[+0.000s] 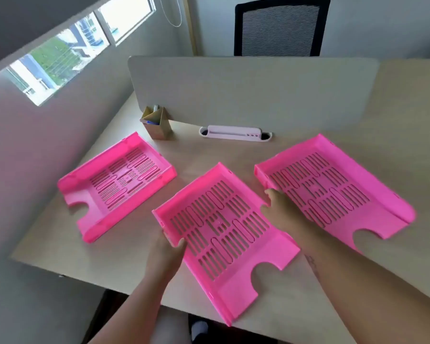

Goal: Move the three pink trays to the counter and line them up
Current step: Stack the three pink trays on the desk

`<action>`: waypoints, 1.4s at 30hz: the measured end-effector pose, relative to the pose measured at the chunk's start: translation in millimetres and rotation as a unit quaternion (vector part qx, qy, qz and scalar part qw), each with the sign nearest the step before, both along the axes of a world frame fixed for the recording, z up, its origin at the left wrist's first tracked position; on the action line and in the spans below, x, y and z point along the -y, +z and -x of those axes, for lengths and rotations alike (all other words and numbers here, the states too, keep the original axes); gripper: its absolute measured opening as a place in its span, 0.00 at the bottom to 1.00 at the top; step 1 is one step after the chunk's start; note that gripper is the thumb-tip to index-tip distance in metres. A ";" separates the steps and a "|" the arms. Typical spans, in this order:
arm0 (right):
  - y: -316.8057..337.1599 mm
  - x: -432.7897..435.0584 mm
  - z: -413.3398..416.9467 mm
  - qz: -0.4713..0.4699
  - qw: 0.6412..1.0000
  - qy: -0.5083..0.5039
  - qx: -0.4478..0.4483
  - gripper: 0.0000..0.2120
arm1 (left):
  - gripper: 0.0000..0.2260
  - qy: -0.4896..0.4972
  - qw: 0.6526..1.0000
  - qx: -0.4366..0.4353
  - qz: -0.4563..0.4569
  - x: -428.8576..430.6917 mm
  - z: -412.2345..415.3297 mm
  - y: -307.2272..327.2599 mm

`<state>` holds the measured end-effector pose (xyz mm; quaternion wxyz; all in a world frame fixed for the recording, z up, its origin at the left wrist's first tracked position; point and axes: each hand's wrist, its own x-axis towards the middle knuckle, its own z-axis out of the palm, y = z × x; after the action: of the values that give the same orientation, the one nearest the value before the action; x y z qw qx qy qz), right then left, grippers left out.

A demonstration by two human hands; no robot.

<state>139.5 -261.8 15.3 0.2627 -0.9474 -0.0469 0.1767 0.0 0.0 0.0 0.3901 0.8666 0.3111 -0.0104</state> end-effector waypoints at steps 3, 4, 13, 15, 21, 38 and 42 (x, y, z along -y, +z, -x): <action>-7.2 -1.3 2.3 0.008 1.000 -0.009 -0.002 0.23 | 0.09 0.088 0.991 -0.053 0.091 16.9 7.9 -11.6; -8.8 -1.0 4.4 0.010 1.000 -0.012 -0.002 0.21 | 0.07 0.113 0.986 -0.065 0.108 22.7 9.9 -13.9; -8.0 -6.9 31.4 -0.016 0.994 -0.104 0.017 0.09 | 0.05 0.099 0.992 -0.058 0.055 -12.0 -6.4 -13.2; -6.2 -14.2 44.1 -0.028 0.991 -0.128 0.002 0.07 | 0.03 0.079 0.994 -0.056 0.054 -29.9 -19.7 -11.6; -7.8 -40.7 72.3 -0.054 0.975 -0.216 0.012 0.04 | 0.02 0.025 0.997 -0.017 0.073 -66.9 -63.6 -13.2; -30.3 -62.4 86.0 -0.059 0.954 -0.294 -0.014 0.05 | 0.06 -0.058 0.995 -0.020 0.074 -82.4 -100.8 -23.9; -23.9 -39.0 75.7 -0.083 0.960 -0.265 0.007 0.05 | 0.15 -0.081 0.994 0.047 -0.061 -62.2 -99.0 -11.4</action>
<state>63.8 -222.8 -8.7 0.3779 -0.9016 0.1901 0.0899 99.0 62.2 -11.4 0.3481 0.9108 0.2214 0.0176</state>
